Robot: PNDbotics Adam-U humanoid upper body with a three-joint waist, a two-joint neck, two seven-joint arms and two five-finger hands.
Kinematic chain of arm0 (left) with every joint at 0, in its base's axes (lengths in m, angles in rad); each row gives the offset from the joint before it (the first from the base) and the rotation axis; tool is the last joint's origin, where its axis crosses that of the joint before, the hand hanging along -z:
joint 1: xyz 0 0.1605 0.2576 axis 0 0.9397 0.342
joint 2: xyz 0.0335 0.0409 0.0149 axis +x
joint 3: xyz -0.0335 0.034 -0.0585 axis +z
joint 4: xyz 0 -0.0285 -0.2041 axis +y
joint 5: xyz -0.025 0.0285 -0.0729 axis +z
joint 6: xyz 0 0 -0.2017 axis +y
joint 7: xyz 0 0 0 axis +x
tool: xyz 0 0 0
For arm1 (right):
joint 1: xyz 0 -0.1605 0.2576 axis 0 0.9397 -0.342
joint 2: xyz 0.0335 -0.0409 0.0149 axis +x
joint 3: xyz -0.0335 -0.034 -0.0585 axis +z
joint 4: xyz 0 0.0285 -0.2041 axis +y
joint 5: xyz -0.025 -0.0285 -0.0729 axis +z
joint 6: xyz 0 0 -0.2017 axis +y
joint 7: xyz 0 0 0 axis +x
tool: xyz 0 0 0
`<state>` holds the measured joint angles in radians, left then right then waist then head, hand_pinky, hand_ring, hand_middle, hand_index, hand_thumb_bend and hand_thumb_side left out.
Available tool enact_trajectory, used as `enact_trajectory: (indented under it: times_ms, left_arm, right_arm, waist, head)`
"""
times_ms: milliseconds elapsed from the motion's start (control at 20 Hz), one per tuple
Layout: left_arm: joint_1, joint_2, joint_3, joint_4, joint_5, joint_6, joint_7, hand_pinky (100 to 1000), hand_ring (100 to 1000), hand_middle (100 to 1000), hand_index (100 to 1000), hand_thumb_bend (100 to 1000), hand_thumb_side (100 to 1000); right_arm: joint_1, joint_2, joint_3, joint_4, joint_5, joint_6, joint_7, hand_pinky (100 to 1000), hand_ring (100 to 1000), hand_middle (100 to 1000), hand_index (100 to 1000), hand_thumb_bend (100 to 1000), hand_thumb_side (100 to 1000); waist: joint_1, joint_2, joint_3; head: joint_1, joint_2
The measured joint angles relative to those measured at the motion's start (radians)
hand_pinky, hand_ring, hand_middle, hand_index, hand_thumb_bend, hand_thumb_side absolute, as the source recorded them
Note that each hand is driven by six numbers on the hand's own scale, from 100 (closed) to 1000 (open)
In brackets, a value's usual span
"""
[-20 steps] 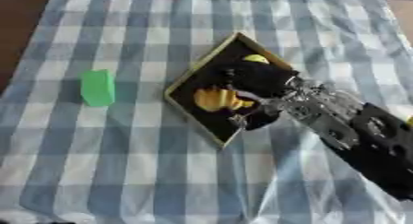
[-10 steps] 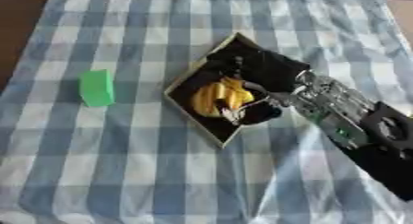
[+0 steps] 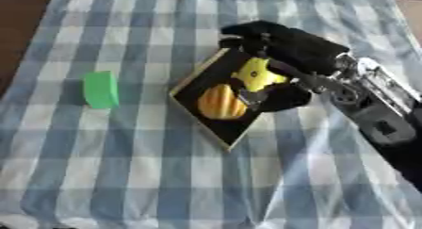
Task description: Pick up objects on the table and place them in the box.
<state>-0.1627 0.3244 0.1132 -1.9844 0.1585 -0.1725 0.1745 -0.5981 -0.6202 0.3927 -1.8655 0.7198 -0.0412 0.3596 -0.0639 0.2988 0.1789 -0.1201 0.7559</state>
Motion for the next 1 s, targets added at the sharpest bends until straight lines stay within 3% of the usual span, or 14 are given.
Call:
enact_trajectory:
  times_ms: [300, 500, 750, 1000]
  left_arm:
    - [0.001, 0.000, 0.001, 0.000, 0.000, 0.001, 0.002, 696, 825, 706, 814, 100, 721]
    - [0.004, 0.001, 0.001, 0.000, -0.002, 0.002, 0.003, 696, 825, 707, 814, 100, 709]
    - [0.005, 0.001, 0.007, 0.000, -0.006, 0.002, 0.007, 696, 826, 707, 814, 100, 721]
    - [0.009, 0.002, 0.010, 0.000, -0.011, 0.001, 0.012, 696, 826, 708, 814, 100, 720]
  right_arm:
    - [0.056, -0.111, -0.110, -0.098, -0.048, 0.054, -0.075, 937, 1000, 882, 911, 100, 509]
    - [0.161, -0.218, -0.175, -0.113, -0.098, 0.039, -0.156, 939, 998, 890, 912, 100, 413]
    - [0.359, -0.324, -0.255, -0.117, -0.144, -0.011, -0.246, 942, 1000, 904, 922, 100, 484]
    - [0.565, -0.344, -0.325, -0.118, -0.131, -0.027, -0.313, 946, 1000, 923, 929, 100, 533]
  waist:
    - [0.000, 0.000, -0.012]
    - [0.000, 0.000, -0.024]
    - [0.000, 0.000, -0.042]
    - [0.000, -0.001, -0.060]
  head:
    - [0.011, 0.000]
    - [0.023, 0.000]
    - [0.036, 0.000]
    - [0.049, 0.000]
